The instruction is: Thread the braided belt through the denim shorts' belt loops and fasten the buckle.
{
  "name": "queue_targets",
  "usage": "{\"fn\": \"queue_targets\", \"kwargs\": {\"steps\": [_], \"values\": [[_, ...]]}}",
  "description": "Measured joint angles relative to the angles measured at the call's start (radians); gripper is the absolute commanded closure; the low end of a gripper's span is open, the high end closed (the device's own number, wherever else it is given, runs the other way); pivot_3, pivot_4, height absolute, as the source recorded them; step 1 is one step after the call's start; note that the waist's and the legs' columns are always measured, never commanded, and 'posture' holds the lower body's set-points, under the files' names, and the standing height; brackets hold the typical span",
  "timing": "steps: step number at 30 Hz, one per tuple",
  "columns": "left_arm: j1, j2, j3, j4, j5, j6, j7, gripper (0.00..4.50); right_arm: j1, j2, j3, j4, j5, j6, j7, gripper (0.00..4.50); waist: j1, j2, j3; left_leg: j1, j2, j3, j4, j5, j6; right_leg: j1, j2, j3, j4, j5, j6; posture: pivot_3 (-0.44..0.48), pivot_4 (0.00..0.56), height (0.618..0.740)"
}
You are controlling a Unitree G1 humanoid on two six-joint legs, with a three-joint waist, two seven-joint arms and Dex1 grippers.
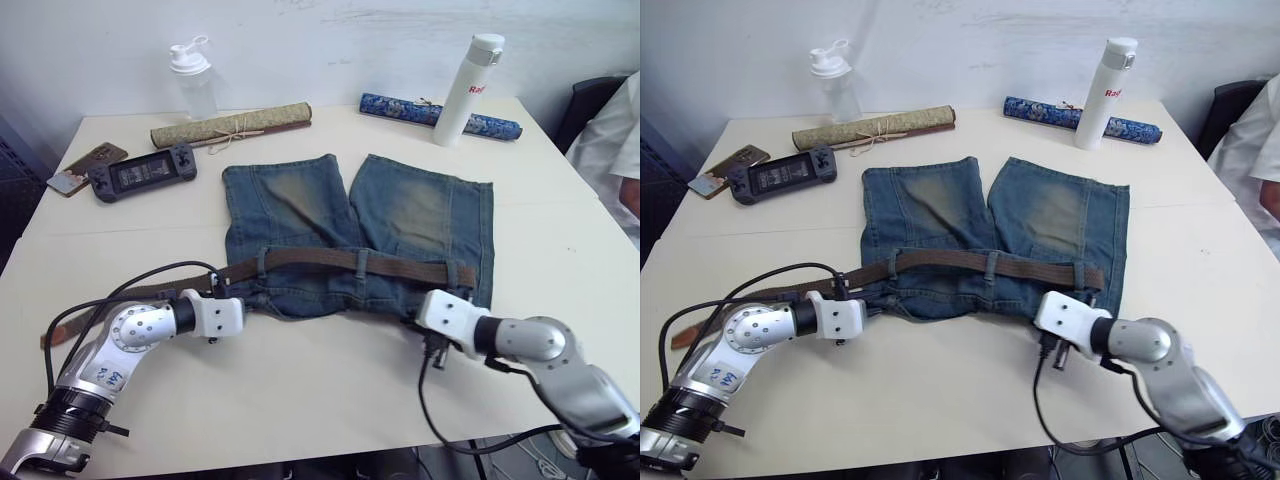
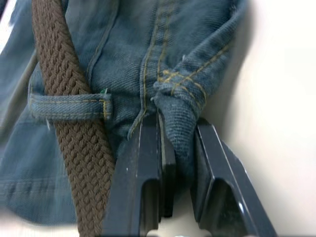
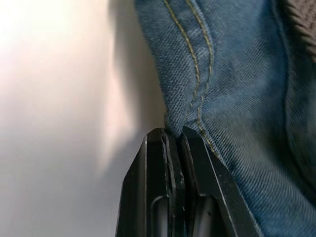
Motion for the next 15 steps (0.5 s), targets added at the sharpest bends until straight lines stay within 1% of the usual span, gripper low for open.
{"fn": "queue_targets", "kwargs": {"steps": [3, 6, 9, 15], "values": [[-0.004, 0.000, 0.015, 0.045, -0.028, -0.035, -0.020, 3.85, -0.012, 0.019, 0.037, -0.030, -0.022, 0.054, -0.038, 4.50, -0.001, 0.000, 0.000, 0.000, 0.000, 0.000, -0.001, 0.001, -0.002, 0.000, 0.000, 0.000, 0.000, 0.000, 0.000, 0.000, 0.150, 0.717], [0.016, 0.000, 0.027, 0.055, -0.057, -0.053, -0.034, 3.85, 0.005, 0.014, 0.052, -0.046, -0.050, 0.047, -0.066, 4.50, -0.003, 0.000, 0.000, 0.000, 0.000, 0.001, -0.001, 0.001, -0.003, -0.001, 0.000, 0.000, 0.000, 0.000, 0.000, 0.000, 0.150, 0.717], [0.036, 0.000, 0.037, 0.053, -0.069, -0.070, -0.042, 3.85, 0.035, -0.024, 0.054, -0.050, -0.066, 0.008, -0.077, 4.50, 0.001, 0.000, 0.000, 0.000, -0.001, 0.001, -0.001, 0.001, -0.003, 0.000, 0.000, 0.000, -0.001, 0.000, 0.000, 0.000, 0.150, 0.717], [0.040, 0.007, 0.038, 0.068, -0.054, -0.113, -0.048, 3.85, 0.068, -0.076, 0.037, -0.047, -0.069, -0.047, -0.078, 4.50, 0.004, 0.000, -0.001, 0.000, -0.002, 0.001, 0.000, 0.000, -0.001, 0.001, -0.001, 0.000, -0.001, 0.000, 0.001, 0.000, 0.150, 0.717]]}}
